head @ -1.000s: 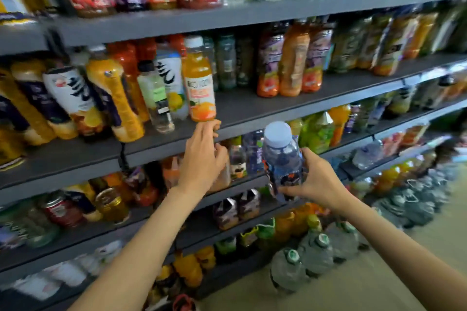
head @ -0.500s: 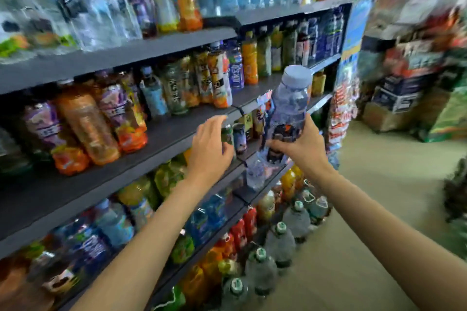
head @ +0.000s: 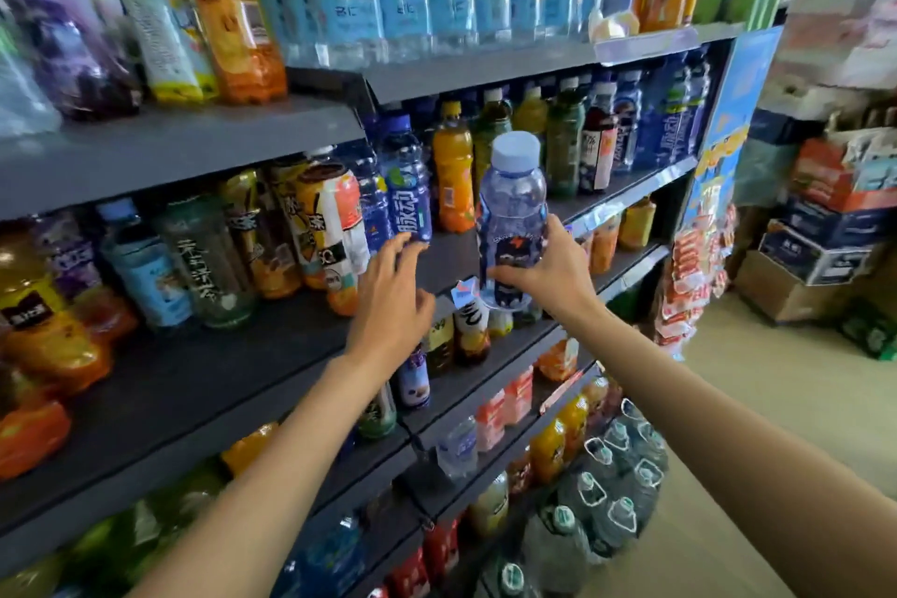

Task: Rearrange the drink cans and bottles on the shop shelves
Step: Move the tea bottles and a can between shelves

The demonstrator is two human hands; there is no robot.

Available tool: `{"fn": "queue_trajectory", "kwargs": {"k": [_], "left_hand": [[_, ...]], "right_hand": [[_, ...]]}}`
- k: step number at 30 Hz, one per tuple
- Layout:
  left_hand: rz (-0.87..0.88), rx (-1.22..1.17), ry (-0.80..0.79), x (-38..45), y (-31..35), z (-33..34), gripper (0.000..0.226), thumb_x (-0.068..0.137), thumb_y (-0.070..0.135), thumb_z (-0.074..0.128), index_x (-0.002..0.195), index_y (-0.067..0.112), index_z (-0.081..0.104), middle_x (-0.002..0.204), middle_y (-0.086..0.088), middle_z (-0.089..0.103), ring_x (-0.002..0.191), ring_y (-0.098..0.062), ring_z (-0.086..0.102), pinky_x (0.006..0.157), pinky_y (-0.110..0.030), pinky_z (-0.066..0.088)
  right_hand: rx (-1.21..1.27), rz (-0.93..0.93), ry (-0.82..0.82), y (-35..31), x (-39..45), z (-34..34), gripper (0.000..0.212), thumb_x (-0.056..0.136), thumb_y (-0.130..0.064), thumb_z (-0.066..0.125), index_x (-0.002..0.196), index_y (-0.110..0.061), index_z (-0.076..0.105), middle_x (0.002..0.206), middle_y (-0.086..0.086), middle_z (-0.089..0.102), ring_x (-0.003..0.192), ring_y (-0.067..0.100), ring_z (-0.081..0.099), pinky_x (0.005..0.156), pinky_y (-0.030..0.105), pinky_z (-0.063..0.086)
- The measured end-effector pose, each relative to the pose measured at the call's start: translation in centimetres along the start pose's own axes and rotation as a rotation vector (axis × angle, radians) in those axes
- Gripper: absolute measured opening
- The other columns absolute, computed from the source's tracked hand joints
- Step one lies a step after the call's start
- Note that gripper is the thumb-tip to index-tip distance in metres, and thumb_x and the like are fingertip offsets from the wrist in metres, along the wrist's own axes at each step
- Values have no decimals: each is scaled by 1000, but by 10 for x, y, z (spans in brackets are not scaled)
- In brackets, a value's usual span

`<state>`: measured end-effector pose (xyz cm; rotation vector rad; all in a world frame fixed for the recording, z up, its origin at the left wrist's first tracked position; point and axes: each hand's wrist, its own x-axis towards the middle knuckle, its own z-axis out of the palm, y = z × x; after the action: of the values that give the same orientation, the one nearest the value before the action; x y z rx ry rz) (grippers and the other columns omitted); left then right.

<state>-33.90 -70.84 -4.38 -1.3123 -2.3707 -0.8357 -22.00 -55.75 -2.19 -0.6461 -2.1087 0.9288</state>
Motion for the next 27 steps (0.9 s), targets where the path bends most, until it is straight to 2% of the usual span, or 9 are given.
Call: {"fn": "queue_trajectory", "kwargs": {"k": [4,7,11,14,18,19,23,24,27], "left_hand": [[-162,77,41,15,-14,19,50,88,10,51,136,9,37,144,-9,29,134,-27,28,108,-40,29],[-274,123,23,25,-13,35,53,91,13,49,141,11,30,150,-7,21,137,-26,25,107,-39,31],[-449,111,70,46,3,58,58,94,15,47,146,15,22,155,-2,12,141,-22,16,109,-37,26],[-535,113,68,64,11,78,63,91,18,53,146,11,22,153,-9,19,138,-26,23,109,-39,26],[-708,-79,74,77,13,93,69,89,32,60,144,12,24,145,-9,36,131,-27,38,102,-39,37],[-737,-103,73,78,12,95,68,89,33,59,144,13,24,144,-8,40,130,-26,41,99,-36,37],[-781,-127,93,78,11,99,64,89,36,59,141,15,29,139,-3,47,129,-23,43,102,-35,35],[-795,-121,88,78,10,98,65,87,39,60,141,16,30,140,-2,46,130,-22,42,104,-38,33],[-832,-124,51,79,10,96,66,86,45,59,140,19,32,141,-1,45,131,-21,39,106,-41,32]], "right_hand": [[95,-76,-219,9,66,43,67,68,-21,83,123,-9,46,116,-1,58,104,11,53,74,15,37],[92,-93,-353,20,108,73,66,71,-29,81,122,-7,45,117,8,60,108,24,56,77,23,41],[59,-231,-417,39,136,91,69,73,-33,78,121,1,40,120,17,55,110,31,54,80,34,44],[112,-331,-490,51,141,92,72,75,-36,76,124,-1,37,124,16,52,113,30,53,81,35,46],[215,-374,-646,67,161,76,73,80,-37,71,136,-7,35,131,10,46,121,24,46,94,31,42],[261,-352,-613,74,168,68,68,82,-38,68,135,-8,37,129,10,46,120,23,46,95,31,42],[285,-139,-136,104,210,42,58,84,-29,68,126,1,41,125,18,42,117,33,42,91,25,33],[230,-65,-130,107,222,41,64,83,-27,69,130,1,36,131,20,38,121,35,38,95,27,31],[145,60,-323,113,253,54,83,77,-32,76,136,0,27,140,19,37,129,36,36,105,40,33]]}}
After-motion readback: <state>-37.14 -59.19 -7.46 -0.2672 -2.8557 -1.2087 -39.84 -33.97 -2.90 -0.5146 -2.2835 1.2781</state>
